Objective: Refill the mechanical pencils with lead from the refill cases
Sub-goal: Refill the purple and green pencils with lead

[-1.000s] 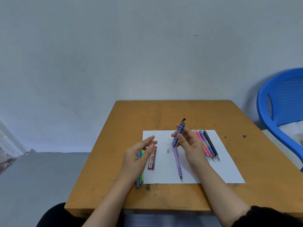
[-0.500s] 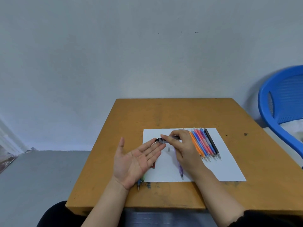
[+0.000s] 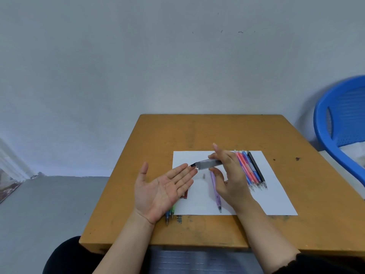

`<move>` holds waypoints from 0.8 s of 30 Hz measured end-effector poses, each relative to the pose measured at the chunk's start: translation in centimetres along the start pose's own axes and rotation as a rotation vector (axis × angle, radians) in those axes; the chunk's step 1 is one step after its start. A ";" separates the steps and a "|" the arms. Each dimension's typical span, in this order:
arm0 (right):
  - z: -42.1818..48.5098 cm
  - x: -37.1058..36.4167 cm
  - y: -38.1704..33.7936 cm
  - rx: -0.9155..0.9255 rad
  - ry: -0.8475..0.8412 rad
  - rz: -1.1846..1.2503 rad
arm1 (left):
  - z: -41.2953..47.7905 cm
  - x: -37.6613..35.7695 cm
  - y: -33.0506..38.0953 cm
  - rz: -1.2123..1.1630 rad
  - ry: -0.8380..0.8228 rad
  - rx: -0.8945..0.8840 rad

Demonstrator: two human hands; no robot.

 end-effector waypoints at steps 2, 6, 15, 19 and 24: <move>-0.2 -0.2 0.1 0.045 -0.024 -0.063 | 0.0 0.0 0.0 0.000 0.000 -0.006; -0.4 -0.5 0.3 0.081 -0.064 -0.122 | 0.0 0.1 0.0 0.009 -0.004 -0.001; -0.3 -0.3 0.6 0.054 -0.053 -0.153 | 0.0 0.0 -0.1 0.014 -0.019 0.015; -0.3 -0.4 0.4 0.039 -0.081 -0.170 | 0.0 0.0 -0.1 0.005 -0.031 0.019; -0.3 -0.8 0.7 0.009 -0.150 -0.186 | 0.1 0.1 -0.1 0.005 -0.029 0.017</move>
Point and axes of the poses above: each hand's wrist, its own z-axis towards the middle knuckle, its own x-axis out of the back of the hand, y = z × x, the point moved 5 cm from there along z, towards the middle knuckle, and after that the axes turned 14 degrees about y, right-handed, at the moved point
